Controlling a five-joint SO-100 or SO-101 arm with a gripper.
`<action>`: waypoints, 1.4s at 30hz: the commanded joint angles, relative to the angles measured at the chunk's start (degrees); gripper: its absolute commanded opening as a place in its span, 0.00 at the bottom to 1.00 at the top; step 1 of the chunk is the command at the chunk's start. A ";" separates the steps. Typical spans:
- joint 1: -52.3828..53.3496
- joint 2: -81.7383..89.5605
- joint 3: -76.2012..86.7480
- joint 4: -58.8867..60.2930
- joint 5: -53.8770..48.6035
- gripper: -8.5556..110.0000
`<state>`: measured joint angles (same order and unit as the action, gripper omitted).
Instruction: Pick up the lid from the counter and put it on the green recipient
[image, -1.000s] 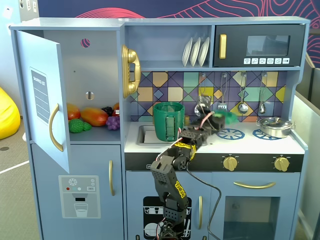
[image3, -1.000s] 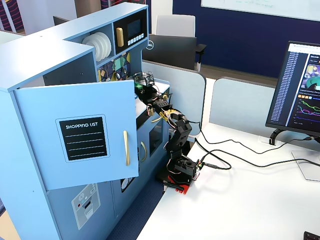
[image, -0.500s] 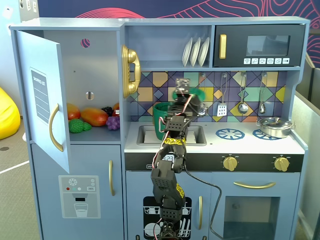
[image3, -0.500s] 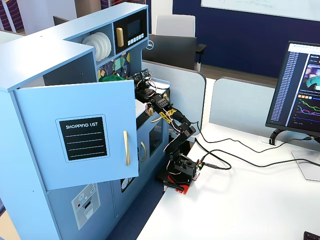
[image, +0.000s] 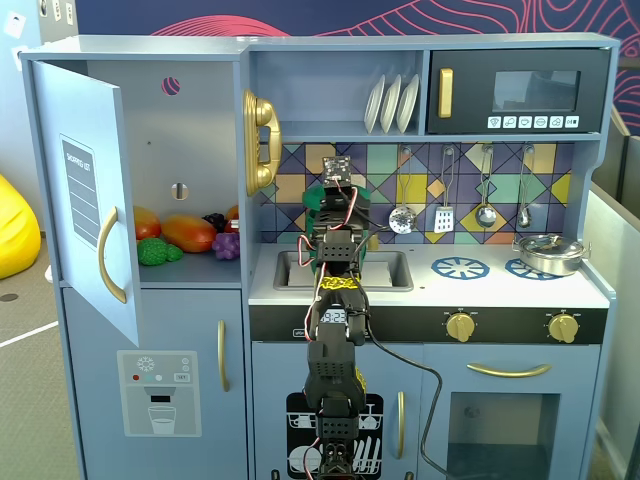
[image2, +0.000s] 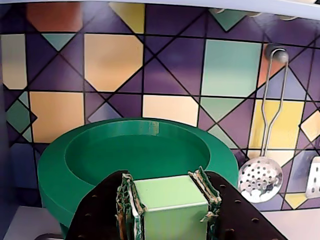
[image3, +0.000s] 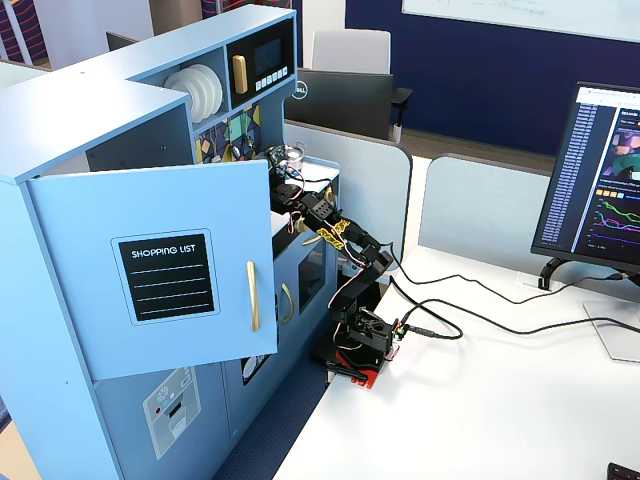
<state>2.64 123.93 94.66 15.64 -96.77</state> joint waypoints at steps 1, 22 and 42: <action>-0.79 1.23 -3.34 -0.62 -1.14 0.07; -1.05 -4.04 -1.93 -2.46 -1.32 0.07; 3.16 -0.09 -6.33 -6.33 -1.93 0.35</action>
<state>3.52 119.88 94.48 11.43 -97.73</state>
